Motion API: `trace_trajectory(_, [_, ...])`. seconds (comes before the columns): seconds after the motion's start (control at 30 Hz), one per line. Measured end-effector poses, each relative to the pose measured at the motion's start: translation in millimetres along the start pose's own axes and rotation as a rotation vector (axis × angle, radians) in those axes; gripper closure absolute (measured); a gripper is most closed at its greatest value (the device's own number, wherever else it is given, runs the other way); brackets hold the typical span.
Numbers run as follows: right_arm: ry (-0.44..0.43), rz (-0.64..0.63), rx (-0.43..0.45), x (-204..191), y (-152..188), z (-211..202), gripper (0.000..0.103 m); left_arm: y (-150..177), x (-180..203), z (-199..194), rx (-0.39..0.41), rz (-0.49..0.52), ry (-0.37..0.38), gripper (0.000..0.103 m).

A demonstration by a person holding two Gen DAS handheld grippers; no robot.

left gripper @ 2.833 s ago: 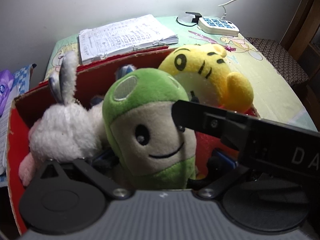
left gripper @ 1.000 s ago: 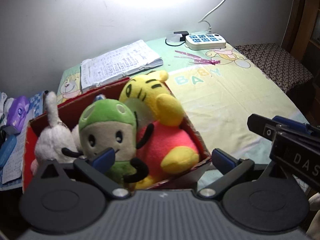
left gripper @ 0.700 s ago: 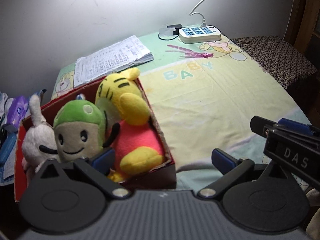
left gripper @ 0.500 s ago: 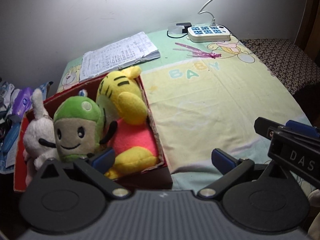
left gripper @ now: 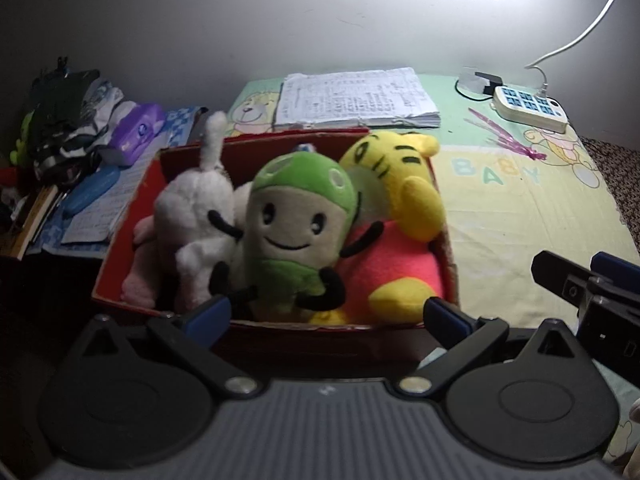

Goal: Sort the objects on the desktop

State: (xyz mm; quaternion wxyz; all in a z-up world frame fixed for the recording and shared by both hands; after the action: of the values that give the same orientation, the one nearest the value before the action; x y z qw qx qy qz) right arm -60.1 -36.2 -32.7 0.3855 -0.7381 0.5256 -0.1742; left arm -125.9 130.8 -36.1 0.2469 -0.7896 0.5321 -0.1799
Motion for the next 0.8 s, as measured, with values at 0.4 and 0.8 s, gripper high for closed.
trace_trajectory(0.4, [-0.008,-0.111,0.003,-70.2,-11.4,-7.6,0.025,-0.4,-68.7,-4.6,-0.040,-0.058,-0.028,0.001])
trace_trajectory(0.8, [0.077,-0.055,-0.090,-101.3,-11.1,0.0,0.021,5.0,-100.1,6.5,-0.135,-0.006,-0.007,0.001])
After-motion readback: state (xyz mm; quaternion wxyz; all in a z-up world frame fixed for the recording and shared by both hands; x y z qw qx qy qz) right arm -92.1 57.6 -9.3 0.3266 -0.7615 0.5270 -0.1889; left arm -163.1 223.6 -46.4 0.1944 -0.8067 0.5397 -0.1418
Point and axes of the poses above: each gripper's, at about its wrist camera, not at the fingertips, and z roughly the way its jaws point, x to its right, y to its underside, the point moved 8 cm from there along z, roughly the way its jaws point, and after that the axes turned 8 degrees about y, right-handed, at the moved point
